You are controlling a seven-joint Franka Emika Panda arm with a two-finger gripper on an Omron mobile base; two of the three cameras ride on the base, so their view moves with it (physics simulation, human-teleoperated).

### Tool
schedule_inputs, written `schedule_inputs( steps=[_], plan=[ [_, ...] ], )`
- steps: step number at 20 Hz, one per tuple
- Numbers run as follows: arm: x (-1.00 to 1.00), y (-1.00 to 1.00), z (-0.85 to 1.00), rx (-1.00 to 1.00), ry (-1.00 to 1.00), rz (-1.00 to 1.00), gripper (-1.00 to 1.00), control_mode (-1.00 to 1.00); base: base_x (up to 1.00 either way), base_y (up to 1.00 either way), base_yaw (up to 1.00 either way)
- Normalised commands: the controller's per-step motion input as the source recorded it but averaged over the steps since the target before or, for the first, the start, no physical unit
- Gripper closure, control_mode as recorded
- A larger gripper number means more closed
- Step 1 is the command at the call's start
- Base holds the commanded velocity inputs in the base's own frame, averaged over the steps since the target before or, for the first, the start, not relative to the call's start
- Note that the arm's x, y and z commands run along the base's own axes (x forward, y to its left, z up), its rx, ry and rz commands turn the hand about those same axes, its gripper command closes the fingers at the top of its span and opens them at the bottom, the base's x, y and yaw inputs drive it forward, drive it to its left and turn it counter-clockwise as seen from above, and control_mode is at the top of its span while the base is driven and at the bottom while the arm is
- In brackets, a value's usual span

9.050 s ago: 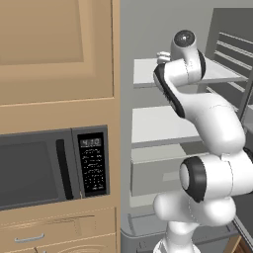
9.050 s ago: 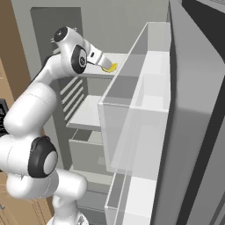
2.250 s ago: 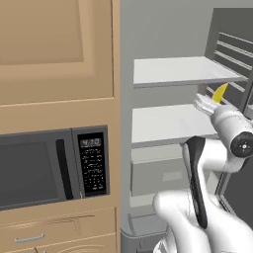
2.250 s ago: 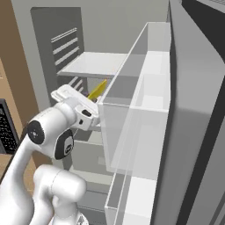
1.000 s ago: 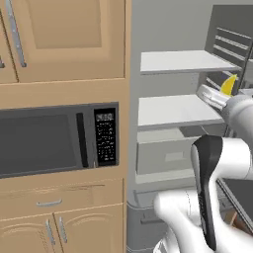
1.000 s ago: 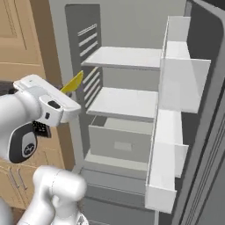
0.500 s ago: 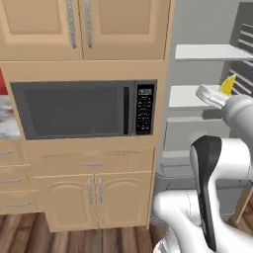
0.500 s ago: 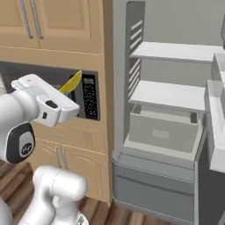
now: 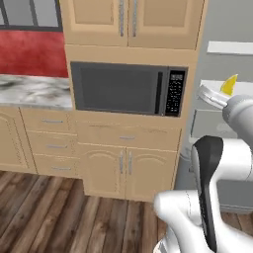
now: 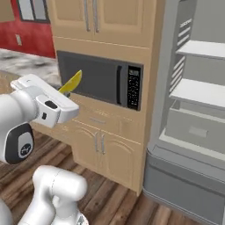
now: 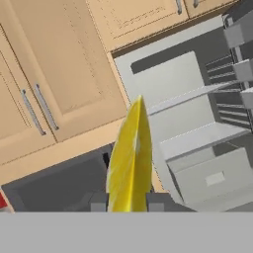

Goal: There is a bowl on the dining counter. Grab a lemon wedge from the fridge and place it in the bowl. Then get the liquor bottle and glass cup from the cabinet and place them next to the bowl.

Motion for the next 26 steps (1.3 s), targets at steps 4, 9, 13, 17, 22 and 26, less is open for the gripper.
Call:
schedule_inputs(
  steps=[4, 9, 13, 17, 22, 26],
  plan=[
    [0.00, 0.00, 0.00, 0.00, 0.00, 0.00, 1.00, 1.00, -0.53, 0.11, 0.47],
    [0.00, 0.00, 0.00, 0.00, 0.00, 0.00, 1.00, 1.00, -0.83, 0.03, 0.41],
    [0.00, 0.00, 0.00, 0.00, 0.00, 0.00, 1.00, 1.00, -0.97, 0.10, 0.37],
    [0.00, 0.00, 0.00, 0.00, 0.00, 0.00, 1.00, 1.00, -0.99, 0.06, 0.36],
    [0.00, 0.00, 0.00, 0.00, 0.00, 0.00, 1.00, 1.00, -1.00, 0.02, 0.35],
    [0.00, 0.00, 0.00, 0.00, 0.00, 0.00, 1.00, 1.00, -0.74, 0.36, 0.42]
  ],
)
